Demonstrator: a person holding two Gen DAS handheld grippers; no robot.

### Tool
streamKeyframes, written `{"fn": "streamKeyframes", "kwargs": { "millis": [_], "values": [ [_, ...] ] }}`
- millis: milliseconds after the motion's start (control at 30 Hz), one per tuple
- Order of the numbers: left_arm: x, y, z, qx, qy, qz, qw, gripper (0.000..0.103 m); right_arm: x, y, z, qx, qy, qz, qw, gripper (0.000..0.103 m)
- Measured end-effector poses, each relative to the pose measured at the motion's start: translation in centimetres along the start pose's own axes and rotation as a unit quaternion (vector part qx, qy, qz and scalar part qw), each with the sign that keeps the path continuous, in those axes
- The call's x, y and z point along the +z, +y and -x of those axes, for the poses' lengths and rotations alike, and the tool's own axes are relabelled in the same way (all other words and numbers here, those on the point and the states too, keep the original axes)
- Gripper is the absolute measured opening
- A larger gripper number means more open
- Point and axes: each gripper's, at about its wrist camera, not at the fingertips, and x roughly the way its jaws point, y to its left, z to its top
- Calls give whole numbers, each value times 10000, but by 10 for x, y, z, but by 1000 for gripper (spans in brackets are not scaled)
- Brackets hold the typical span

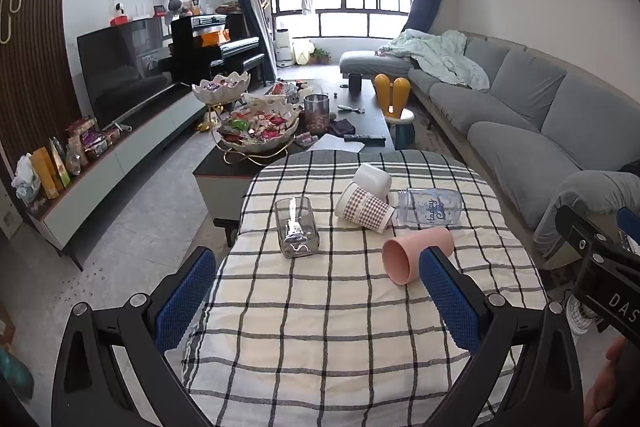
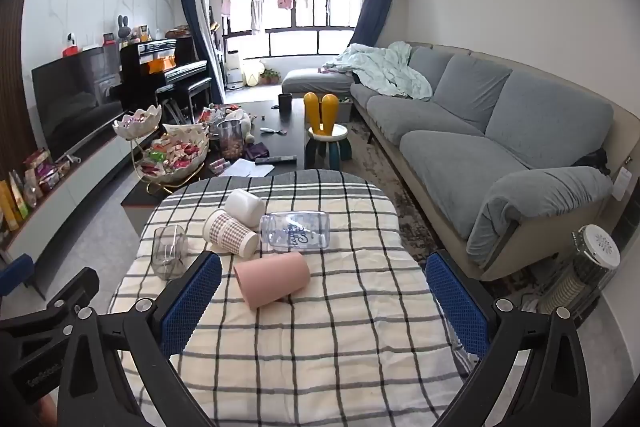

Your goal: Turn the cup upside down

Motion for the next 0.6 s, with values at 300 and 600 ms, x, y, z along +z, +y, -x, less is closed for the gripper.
{"fn": "streamKeyframes", "kwargs": {
  "millis": [300,600],
  "values": [
    [1,0,-1,-10,-5,8,10000,103,0,0,1,19,-38,-30,10000,103],
    [2,5,5,-26,16,27,10000,103,0,0,1,27,-36,-37,10000,103]
  ]
}}
